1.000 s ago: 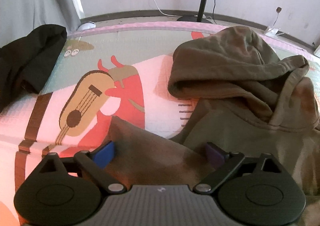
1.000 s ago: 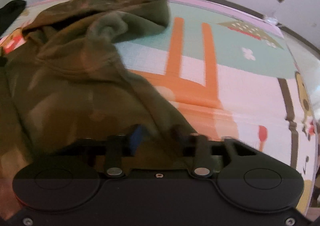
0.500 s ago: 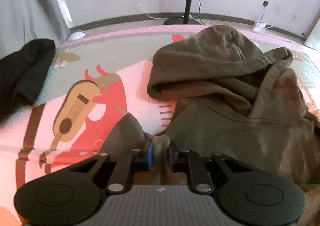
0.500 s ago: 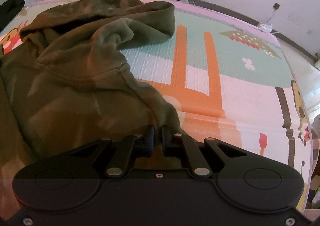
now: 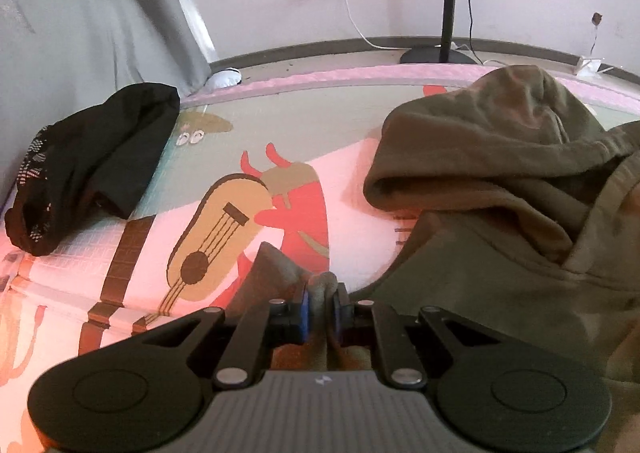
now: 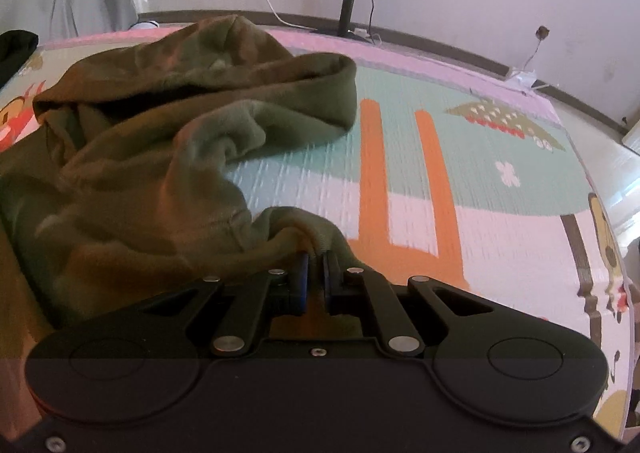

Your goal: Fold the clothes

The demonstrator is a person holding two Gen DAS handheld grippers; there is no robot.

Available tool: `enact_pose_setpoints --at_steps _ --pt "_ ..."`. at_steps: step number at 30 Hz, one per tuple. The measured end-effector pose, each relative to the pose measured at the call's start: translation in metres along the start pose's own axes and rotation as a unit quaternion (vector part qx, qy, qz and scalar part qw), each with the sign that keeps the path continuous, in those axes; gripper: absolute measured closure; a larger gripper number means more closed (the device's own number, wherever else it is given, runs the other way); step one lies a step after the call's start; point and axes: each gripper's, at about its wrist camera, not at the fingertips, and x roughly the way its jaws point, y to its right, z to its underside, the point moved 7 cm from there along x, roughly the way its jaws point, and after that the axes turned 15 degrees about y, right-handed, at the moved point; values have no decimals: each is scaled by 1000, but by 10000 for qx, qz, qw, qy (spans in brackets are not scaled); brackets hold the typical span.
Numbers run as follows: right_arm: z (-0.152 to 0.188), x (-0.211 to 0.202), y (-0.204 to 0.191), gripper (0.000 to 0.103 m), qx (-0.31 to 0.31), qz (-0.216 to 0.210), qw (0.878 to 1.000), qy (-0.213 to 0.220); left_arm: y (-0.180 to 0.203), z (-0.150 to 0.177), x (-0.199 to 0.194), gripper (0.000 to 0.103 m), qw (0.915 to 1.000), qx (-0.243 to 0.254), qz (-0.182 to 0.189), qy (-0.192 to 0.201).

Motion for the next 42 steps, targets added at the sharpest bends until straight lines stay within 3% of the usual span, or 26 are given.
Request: enact_pose_setpoints --at_steps 8,11,13,14,16,20,29,34,42 --pt "-7 18 -5 97 36 95 9999 82 0 -2 2 87 9997 -73 -216 -13" --pt "-5 19 -1 91 235 3 9997 33 1 -3 1 80 9996 -80 -276 1" --pt "-3 16 4 72 354 6 9994 23 1 -5 -2 68 9996 -100 -269 79" --pt "-4 11 7 69 362 -28 9993 88 1 -8 -6 63 9995 -130 -248 148" --pt "-6 1 14 64 387 -108 9990 211 3 -14 -15 41 9993 -214 -144 280" --pt "-9 -25 30 62 615 -295 9972 298 17 -28 -38 29 9982 -90 106 585" --pt "10 -98 55 61 720 -412 9954 478 84 -22 -99 22 9880 506 1177 860" --pt "37 -135 76 61 804 -312 9952 466 126 -1 -130 21 9763 858 1760 920" --pt "92 -188 129 60 942 229 9947 350 194 39 -173 21 9504 1394 2627 914"
